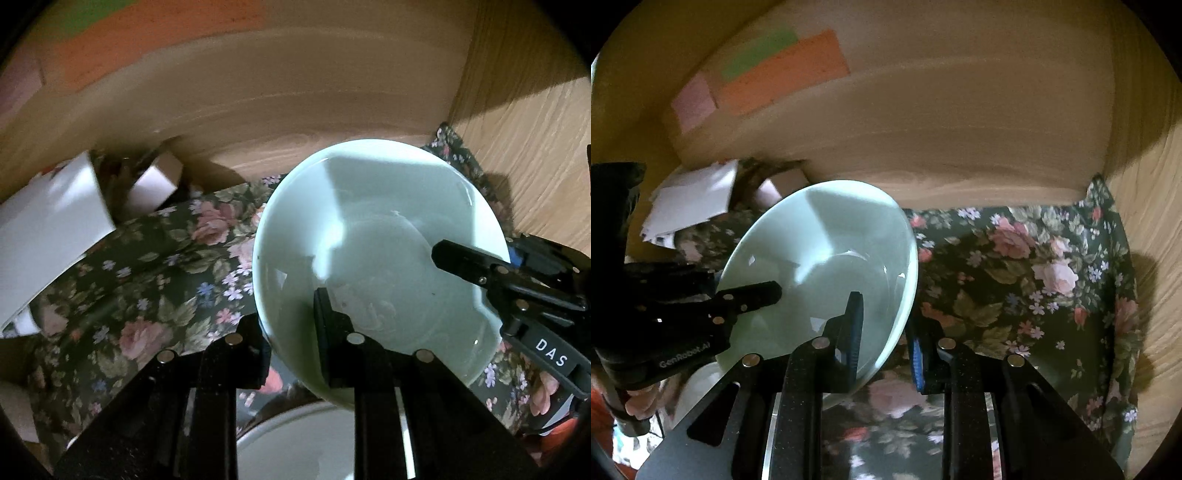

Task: Organize plates and bowls
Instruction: 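Lift the mint green bowl with both grippers and carry it over the stack, then lower the mint green bowl into the white bowl on the stack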

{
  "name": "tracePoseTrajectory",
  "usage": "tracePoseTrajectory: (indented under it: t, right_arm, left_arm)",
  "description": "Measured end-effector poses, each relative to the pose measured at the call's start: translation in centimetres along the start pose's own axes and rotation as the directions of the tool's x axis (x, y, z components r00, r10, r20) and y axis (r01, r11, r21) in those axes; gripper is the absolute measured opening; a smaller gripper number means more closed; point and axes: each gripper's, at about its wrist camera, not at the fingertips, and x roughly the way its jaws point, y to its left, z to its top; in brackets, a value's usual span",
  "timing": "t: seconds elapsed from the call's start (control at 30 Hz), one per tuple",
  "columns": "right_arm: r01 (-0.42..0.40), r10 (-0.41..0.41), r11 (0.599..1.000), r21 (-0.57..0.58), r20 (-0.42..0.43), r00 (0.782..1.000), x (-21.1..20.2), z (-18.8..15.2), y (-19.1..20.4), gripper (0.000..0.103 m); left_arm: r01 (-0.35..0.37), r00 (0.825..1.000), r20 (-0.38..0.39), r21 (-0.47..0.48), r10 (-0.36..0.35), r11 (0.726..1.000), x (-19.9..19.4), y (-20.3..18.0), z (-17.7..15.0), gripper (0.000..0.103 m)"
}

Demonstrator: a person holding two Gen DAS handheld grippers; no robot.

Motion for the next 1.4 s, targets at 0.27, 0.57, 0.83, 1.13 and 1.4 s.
tracePoseTrajectory:
  t: [0.27, 0.57, 0.83, 1.13, 1.4]
  right_arm:
    - [-0.020, 0.021, 0.999, -0.036, 0.036, 0.999, -1.7, -0.5, 3.4, 0.020]
    - [-0.051, 0.056, 0.995, -0.086, 0.053, 0.997, -2.7, -1.4, 7.5, 0.020]
    - [-0.090, 0.097, 0.988, -0.121, 0.052, 0.994, -2.9, -2.6, 10.9, 0.020]
    - [-0.137, 0.143, 0.978, -0.156, 0.031, 0.989, -2.4, -4.1, 14.3, 0.021]
    - [-0.187, 0.189, 0.965, -0.183, -0.007, 0.982, -1.1, -5.0, 17.1, 0.021]
  left_arm:
    - [-0.014, 0.999, 0.051, -0.029, 0.015, 0.999, -3.9, 1.9, -2.4, 0.020]
    - [-0.030, 0.996, 0.085, -0.082, 0.037, 0.996, -7.4, 4.3, -5.7, 0.020]
    - [-0.048, 0.992, 0.110, -0.118, 0.061, 0.992, -10.2, 6.5, -8.8, 0.020]
    - [-0.066, 0.989, 0.119, -0.167, 0.087, 0.984, -12.3, 9.0, -12.5, 0.020]
    - [-0.085, 0.988, 0.104, -0.225, 0.111, 0.971, -13.3, 11.5, -15.8, 0.020]
